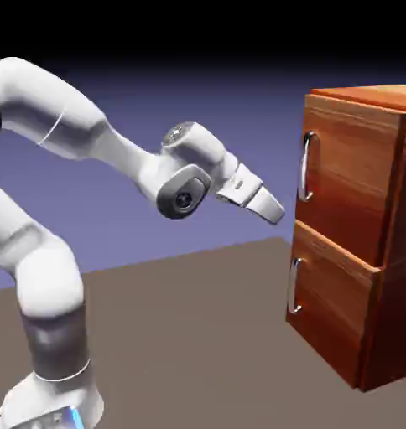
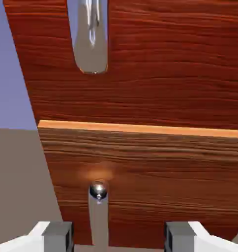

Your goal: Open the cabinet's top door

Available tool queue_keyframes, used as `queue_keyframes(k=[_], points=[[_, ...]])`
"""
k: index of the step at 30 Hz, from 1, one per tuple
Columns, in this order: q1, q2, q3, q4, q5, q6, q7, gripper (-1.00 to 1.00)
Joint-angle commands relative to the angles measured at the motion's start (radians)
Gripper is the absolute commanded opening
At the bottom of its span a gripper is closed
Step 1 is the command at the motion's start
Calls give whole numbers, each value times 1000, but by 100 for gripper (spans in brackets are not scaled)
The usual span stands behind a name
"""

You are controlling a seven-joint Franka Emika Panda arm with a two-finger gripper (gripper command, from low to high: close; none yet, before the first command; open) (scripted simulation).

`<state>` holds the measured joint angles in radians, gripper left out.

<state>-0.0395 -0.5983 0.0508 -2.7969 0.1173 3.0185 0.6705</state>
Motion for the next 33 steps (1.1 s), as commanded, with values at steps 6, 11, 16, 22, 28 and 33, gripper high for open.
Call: queue_keyframes(k=[6,11,16,22,28,33], points=[[-114,-63,113,29,261,-41,-157,0],[-210,-115,207,53,479,-76,-288,0],[-305,-168,301,77,696,-110,-418,0],[-420,-231,414,106,957,-151,-575,0],[-534,-293,527,135,1218,-192,-732,0],[-630,-346,621,160,1435,-227,-863,0]])
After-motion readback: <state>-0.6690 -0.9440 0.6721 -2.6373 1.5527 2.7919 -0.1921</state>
